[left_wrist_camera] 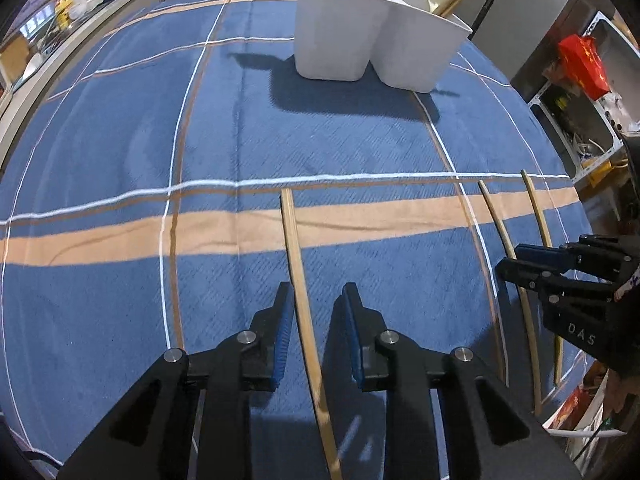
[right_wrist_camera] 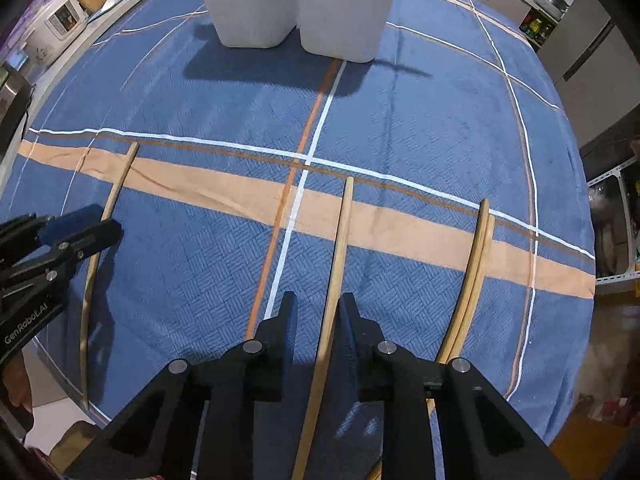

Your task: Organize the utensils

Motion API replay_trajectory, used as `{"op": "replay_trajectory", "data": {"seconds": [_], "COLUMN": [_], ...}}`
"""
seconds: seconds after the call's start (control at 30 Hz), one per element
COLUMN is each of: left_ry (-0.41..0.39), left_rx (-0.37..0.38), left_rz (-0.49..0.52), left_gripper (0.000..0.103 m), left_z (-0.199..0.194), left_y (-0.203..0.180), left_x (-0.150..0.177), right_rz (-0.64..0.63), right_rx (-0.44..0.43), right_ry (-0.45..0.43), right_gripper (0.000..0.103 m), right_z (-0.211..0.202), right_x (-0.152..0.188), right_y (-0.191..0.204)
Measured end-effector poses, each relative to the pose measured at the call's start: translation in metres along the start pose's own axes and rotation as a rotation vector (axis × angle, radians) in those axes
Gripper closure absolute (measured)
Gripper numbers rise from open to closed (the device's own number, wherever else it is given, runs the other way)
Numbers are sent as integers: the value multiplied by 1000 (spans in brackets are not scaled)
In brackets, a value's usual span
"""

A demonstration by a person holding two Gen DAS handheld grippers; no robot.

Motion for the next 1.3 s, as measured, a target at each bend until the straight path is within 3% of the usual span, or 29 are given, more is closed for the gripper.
{"op": "replay_trajectory", "data": {"seconds": [0.07,0.1,0.13,0.27,0.47,0.77,1.3], "left_ry": [-17,-25,-32,-51,-137,-309,-493], "left_rx": [8,11,26,78,109,112,106], "left_rz": [-1,-4,-18,-82,-81,-43,4], "left_gripper": [82,96,97,97,97,97,97], "left_z": [0,1,0,-8,-45,-109,-177], "left_y": [0,0,1,6,7,-3,-14], "left_x": [-2,-2,-1,4,8,20,37], "right_rz": [4,4,9,93,192,231,194], "right_rx": [1,6,7,-84,-172,-181,-158], "right_ry": [-32,-47,-65,-167,-347,-535,-695], "right_gripper": [90,95,95,96,96,96,96], "right_z": [-2,-2,-3,-11,-52,-109,-168], "right_x": [1,1,1,5,17,38,53], "right_y": [3,5,5,2,-7,1,18]}}
Point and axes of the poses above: each gripper's, at about its wrist camera, not at the fingertips, and z roughly the way its jaws point, y to its left, x to its underside, the point moved 8 cm from there along z, roughly the way its jaws point, and after that the axes turned 6 degrees about -z, right-handed, at the moved point
